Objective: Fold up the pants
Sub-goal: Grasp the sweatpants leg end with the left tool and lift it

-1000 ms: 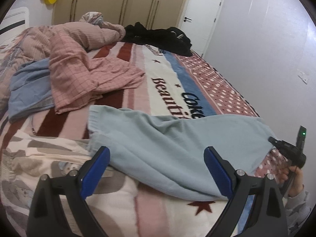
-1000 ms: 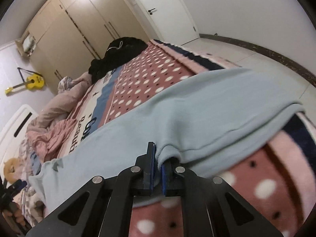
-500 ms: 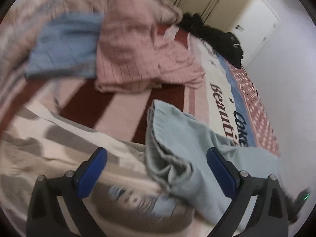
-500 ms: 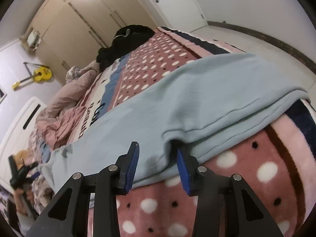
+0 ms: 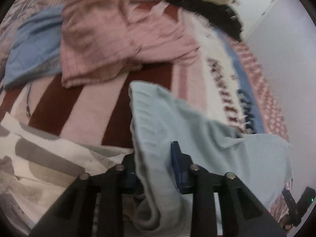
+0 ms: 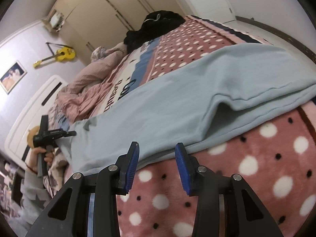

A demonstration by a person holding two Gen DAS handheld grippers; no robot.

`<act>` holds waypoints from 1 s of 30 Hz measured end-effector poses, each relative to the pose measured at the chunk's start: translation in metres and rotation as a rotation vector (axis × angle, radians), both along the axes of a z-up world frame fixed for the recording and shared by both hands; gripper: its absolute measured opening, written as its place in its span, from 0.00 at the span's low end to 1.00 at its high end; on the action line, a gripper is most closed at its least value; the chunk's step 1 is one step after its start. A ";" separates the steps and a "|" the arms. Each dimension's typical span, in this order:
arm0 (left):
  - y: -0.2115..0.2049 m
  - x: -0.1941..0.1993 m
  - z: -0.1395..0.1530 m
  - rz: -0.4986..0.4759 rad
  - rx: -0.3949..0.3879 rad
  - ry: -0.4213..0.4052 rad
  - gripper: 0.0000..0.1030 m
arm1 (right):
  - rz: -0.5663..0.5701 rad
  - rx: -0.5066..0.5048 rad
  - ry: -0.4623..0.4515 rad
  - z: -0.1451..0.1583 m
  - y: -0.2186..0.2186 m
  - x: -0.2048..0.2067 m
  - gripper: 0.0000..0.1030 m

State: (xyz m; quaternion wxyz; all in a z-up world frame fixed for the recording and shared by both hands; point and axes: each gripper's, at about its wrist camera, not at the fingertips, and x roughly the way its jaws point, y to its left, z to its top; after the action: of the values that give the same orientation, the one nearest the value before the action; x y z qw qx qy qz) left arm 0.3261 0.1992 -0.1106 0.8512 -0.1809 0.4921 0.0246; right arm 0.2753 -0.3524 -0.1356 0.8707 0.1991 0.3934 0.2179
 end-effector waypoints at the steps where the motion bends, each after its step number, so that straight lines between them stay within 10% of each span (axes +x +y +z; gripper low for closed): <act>1: -0.001 -0.004 0.007 0.000 0.016 -0.026 0.11 | 0.007 0.004 0.002 0.000 0.002 0.000 0.33; 14: 0.057 -0.044 0.055 0.113 0.094 -0.161 0.05 | 0.037 0.006 -0.001 0.006 0.011 -0.004 0.33; 30: 0.122 -0.049 0.076 0.225 0.107 -0.142 0.05 | 0.063 0.003 0.003 0.006 0.015 -0.007 0.33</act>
State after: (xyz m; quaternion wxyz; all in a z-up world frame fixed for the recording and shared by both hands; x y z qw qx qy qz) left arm 0.2774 0.3210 -0.0344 0.8841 -0.1907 0.4053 0.1335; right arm 0.2684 -0.3377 -0.1300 0.8624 0.1885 0.4006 0.2455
